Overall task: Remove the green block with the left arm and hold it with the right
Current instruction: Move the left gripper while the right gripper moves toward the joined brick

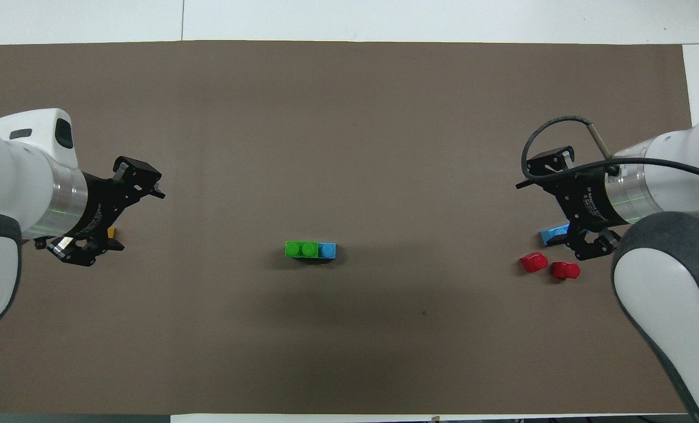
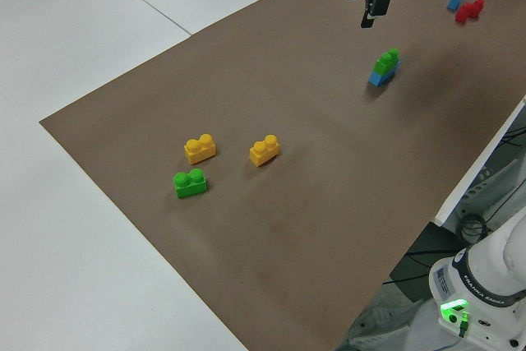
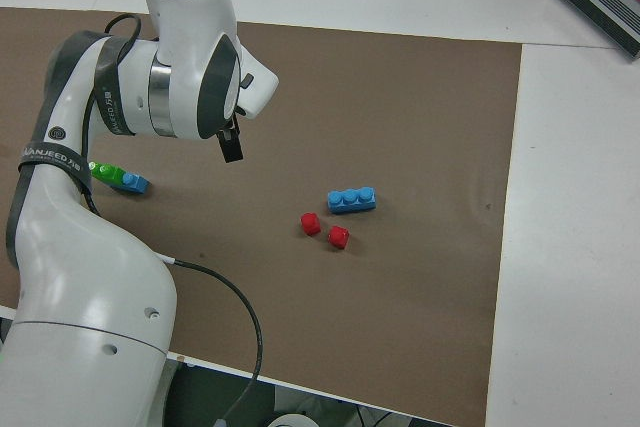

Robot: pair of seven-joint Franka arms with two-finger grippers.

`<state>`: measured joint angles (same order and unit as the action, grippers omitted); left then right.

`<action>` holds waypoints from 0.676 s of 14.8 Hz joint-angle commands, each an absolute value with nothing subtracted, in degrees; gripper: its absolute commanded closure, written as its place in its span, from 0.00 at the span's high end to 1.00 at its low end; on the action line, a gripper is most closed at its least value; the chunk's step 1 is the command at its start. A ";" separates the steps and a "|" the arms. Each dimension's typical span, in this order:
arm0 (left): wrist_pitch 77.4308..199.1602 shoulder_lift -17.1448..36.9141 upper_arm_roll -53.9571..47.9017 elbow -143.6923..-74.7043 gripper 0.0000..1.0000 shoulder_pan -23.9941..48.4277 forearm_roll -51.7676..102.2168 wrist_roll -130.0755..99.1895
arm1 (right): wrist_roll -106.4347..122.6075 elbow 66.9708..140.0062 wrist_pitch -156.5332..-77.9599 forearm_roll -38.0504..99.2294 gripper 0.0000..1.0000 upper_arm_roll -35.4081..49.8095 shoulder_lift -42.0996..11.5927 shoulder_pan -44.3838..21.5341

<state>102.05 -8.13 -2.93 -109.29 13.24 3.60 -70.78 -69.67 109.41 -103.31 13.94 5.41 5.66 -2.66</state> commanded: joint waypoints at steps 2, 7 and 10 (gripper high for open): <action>108.71 -10.20 -2.20 -114.78 1.00 16.87 4.48 -88.38 | -75.56 111.97 -106.17 17.57 1.00 6.24 7.12 -2.89; 115.03 -8.27 -2.20 -118.30 1.00 21.35 4.48 -102.54 | -83.66 112.24 -109.07 17.67 1.00 6.24 4.84 -7.81; 117.68 -4.93 -2.20 -118.39 1.00 23.90 4.48 -109.32 | -85.16 113.55 -109.95 17.67 1.00 6.33 4.57 -8.79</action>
<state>114.86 -6.69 -2.99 -117.57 21.85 3.68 -104.84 -83.85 111.78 -108.25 16.76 6.25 4.37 -8.45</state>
